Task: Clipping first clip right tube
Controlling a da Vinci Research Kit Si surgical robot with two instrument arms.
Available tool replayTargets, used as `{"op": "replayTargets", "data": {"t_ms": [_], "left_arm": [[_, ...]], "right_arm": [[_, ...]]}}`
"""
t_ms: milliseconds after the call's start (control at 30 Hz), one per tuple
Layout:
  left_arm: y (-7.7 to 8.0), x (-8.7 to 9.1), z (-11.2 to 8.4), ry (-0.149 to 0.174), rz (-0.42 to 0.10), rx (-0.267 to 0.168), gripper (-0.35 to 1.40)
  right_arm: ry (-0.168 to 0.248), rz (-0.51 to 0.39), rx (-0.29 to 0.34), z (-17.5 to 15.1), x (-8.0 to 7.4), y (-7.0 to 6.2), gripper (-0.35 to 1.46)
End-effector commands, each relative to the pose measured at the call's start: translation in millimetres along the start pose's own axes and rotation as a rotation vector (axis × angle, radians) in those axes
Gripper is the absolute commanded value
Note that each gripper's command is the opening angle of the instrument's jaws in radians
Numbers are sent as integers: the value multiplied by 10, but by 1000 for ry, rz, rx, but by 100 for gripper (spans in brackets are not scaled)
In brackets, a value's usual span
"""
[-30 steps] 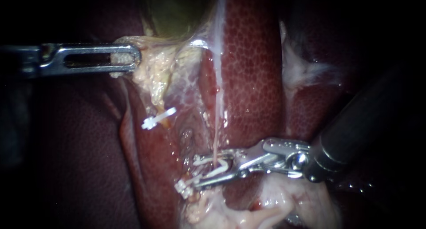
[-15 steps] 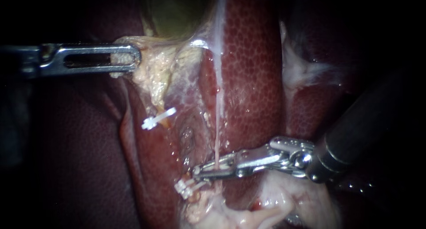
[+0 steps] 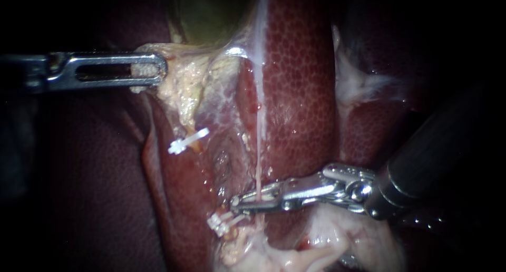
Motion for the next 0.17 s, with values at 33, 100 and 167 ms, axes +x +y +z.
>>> {"op": "replayTargets", "data": {"t_ms": [33, 100, 167], "left_arm": [[0, 0, 0, 0, 0, 0, -35], [0, 0, 0, 0, 0, 0, -35], [0, 0, 0, 0, 0, 0, -35]], "right_arm": [[0, 3, 1, 0, 0, 0, -35], [0, 9, 1, 0, 0, 0, -35], [-1, 9, 2, -1, 2, 2, -35]]}}
